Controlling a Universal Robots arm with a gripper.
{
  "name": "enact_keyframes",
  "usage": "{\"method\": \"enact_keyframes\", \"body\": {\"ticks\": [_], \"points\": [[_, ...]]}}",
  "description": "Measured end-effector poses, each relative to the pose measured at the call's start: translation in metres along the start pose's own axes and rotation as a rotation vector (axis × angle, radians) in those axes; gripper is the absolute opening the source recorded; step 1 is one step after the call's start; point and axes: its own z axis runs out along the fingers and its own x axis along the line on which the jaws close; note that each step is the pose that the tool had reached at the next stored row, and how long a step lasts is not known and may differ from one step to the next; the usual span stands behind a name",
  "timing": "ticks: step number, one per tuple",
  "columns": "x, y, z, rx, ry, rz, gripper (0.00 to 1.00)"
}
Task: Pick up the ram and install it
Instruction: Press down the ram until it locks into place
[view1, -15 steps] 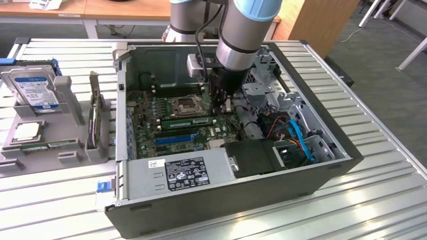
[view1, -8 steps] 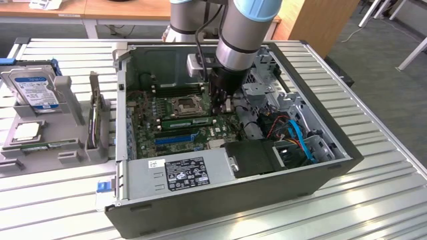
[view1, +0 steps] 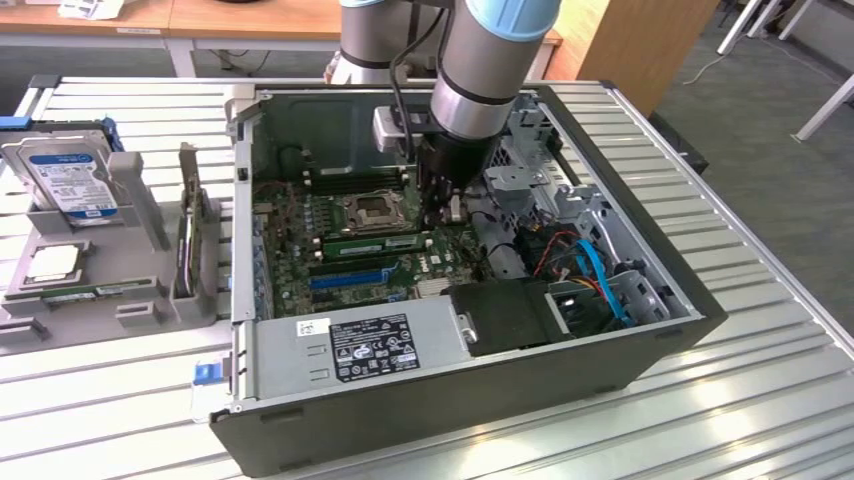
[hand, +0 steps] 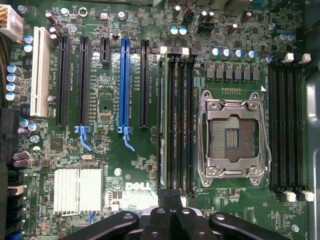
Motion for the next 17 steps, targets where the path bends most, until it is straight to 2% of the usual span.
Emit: {"method": "enact_keyframes", "body": {"ticks": [17], "points": [[0.0008, -0.0005, 0.0086, 0.0, 0.0008, 0.0, 0.1]]}}
